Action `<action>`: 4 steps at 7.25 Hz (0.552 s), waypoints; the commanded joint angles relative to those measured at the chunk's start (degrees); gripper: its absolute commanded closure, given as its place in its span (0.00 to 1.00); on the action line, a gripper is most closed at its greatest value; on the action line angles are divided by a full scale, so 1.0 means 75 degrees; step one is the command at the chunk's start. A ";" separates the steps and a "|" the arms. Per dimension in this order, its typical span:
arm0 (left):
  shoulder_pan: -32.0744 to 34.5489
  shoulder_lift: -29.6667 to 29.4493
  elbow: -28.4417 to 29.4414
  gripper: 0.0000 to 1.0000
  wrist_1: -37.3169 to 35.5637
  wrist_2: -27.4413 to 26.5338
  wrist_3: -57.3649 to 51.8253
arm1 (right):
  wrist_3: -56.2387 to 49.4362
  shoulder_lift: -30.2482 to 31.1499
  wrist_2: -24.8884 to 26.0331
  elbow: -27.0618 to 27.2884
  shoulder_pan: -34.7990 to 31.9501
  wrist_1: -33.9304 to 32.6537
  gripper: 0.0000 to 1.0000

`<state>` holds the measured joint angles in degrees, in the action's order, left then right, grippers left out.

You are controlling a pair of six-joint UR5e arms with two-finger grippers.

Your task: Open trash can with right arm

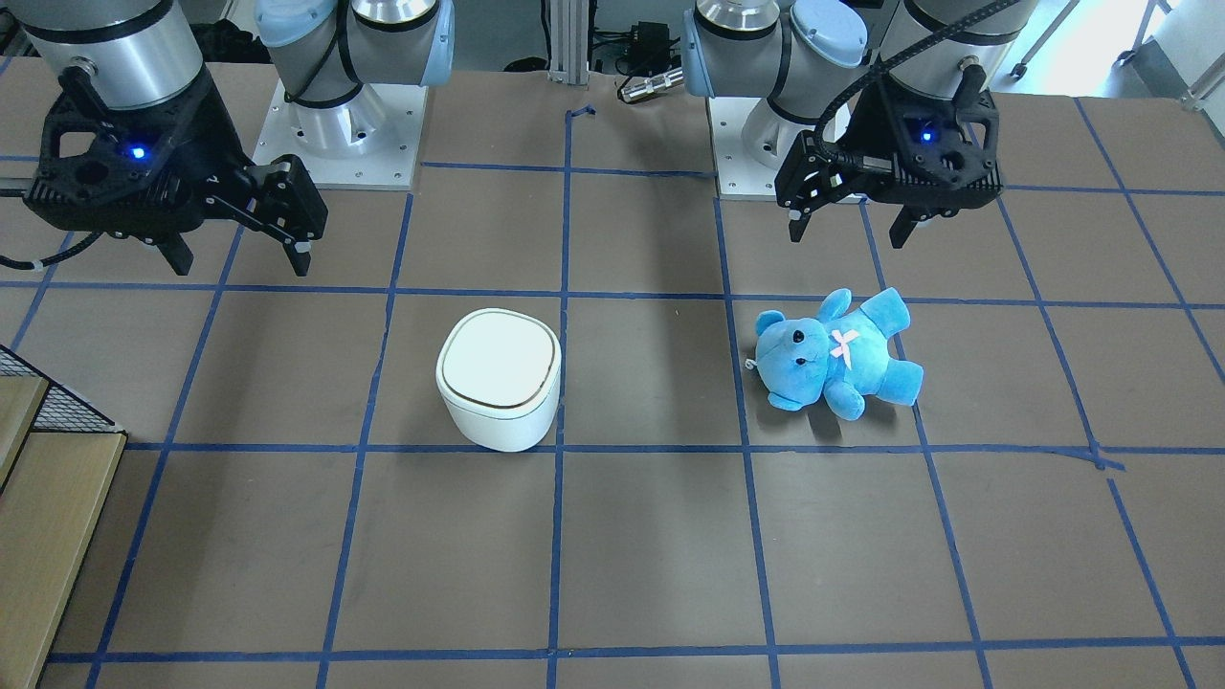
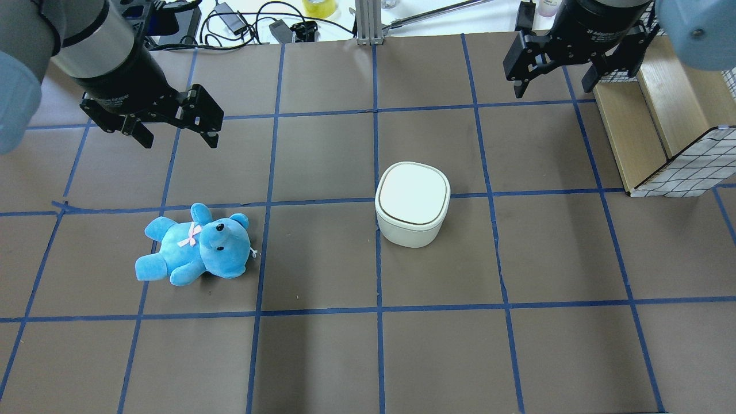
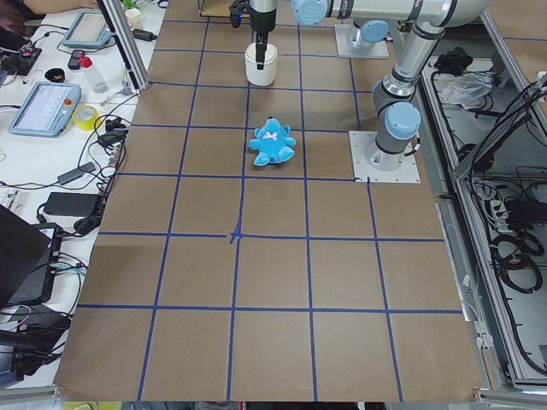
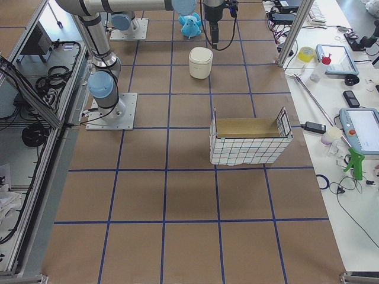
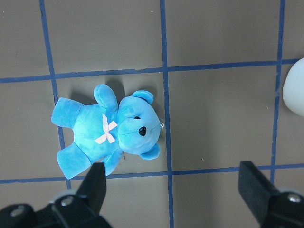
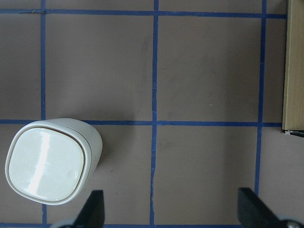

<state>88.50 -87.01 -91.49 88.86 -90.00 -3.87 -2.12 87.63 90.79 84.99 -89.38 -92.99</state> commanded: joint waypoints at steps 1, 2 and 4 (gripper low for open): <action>0.0000 0.0000 0.0000 0.00 0.0000 0.0000 0.0000 | 0.0001 0.0000 0.0000 0.0000 -0.0001 0.0000 0.00; 0.0000 0.0000 0.0000 0.00 0.0000 0.0000 0.0000 | 0.0001 0.0000 0.0000 0.0000 -0.0001 0.0000 0.00; 0.0000 0.0000 0.0000 0.00 0.0000 0.0000 0.0000 | 0.0012 0.0000 -0.0093 0.0000 -0.0012 0.0000 0.00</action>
<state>88.51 -87.01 -91.49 88.86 -90.00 -3.87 -2.09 87.63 90.54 84.99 -89.41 -92.99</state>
